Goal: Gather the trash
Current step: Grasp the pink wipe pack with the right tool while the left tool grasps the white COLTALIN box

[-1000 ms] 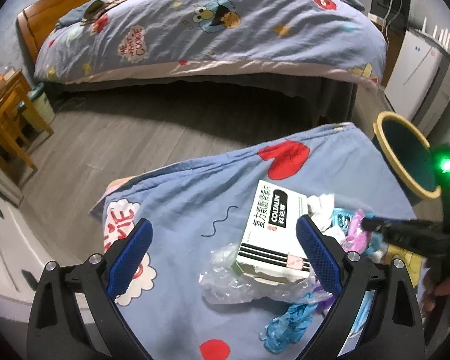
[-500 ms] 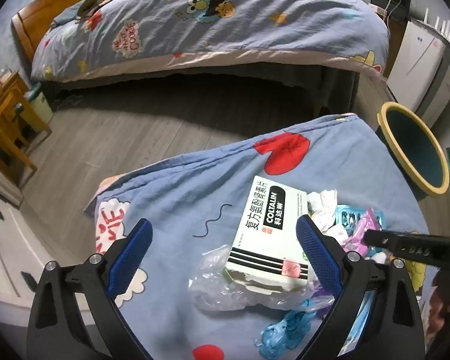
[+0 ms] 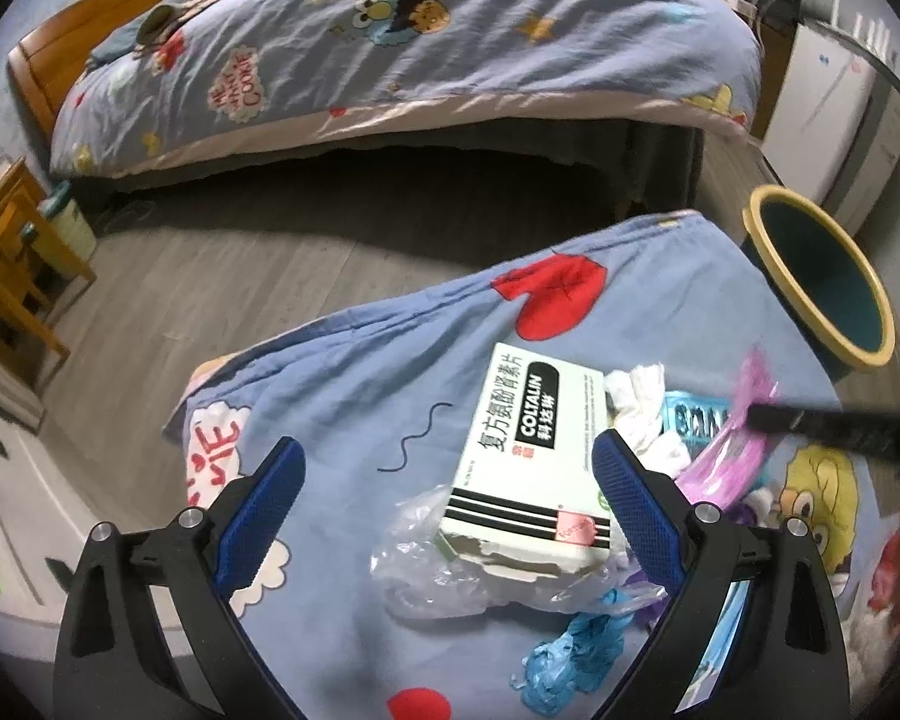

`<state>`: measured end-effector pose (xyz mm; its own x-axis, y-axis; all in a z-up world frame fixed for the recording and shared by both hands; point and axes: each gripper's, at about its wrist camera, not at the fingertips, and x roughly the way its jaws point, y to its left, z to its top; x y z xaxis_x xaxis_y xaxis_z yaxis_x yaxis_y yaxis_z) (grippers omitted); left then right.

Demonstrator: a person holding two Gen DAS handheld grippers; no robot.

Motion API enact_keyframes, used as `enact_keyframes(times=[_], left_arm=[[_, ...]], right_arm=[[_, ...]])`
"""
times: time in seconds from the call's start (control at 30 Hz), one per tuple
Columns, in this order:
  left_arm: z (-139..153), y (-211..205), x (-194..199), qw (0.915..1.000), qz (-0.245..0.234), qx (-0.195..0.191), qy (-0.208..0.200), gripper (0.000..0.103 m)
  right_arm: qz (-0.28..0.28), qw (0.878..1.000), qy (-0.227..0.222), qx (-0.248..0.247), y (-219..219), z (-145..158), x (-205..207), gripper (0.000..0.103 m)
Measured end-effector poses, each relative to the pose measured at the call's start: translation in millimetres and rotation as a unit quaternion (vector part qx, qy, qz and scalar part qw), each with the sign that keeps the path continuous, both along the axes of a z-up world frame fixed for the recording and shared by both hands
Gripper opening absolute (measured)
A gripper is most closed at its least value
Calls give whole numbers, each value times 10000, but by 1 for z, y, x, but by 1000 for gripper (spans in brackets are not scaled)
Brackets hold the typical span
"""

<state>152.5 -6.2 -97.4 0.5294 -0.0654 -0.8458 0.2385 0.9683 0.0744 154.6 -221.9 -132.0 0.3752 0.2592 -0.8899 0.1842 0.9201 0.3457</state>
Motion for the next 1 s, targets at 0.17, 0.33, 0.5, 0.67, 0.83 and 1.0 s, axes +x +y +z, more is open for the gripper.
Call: enact_keyframes(times=[0.17,0.33,0.5,0.67,0.83,1.0], left_arm=[[-12,-17,3,9993,-348,137,96,95],[-32,-30,13,9983,-417,183,352,95],[-48,-40,22,9969,-493,366,496,95],[-55,-47,25,9961,-533,429,565,95],[-61,-53,22,9943,-620,622,599,91],[-63,-54,21,9935,-665,614,690,75]], right_arm=[[180,9969,-627,-444,-2,38,0,15],[219,9959,-843,-251,-10,53,4,15],[157,9962,-855,-78,-24,55,9,15],[101,9962,-830,248,-33,55,12,15],[121,9953,-889,371,-34,60,12,15],[77,9943,-968,439,-38,67,12,15]])
